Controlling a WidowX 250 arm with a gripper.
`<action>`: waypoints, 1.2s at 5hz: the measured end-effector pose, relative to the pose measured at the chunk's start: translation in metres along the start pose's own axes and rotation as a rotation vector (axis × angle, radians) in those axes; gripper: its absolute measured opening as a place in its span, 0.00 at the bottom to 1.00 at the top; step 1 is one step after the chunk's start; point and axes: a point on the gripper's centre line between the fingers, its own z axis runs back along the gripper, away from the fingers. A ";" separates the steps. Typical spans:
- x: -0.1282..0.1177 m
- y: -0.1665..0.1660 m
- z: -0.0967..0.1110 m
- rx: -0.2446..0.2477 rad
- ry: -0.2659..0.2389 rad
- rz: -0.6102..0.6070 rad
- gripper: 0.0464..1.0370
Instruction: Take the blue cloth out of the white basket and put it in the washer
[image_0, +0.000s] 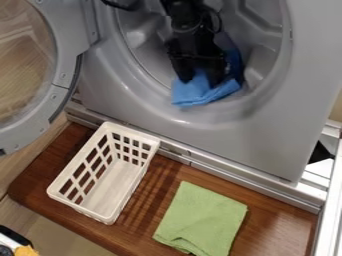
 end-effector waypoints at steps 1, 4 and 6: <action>-0.003 0.003 0.023 -0.003 -0.040 0.017 0.96; -0.070 0.006 0.069 -0.027 -0.028 0.069 0.96; -0.096 0.003 0.078 0.014 0.043 0.048 0.96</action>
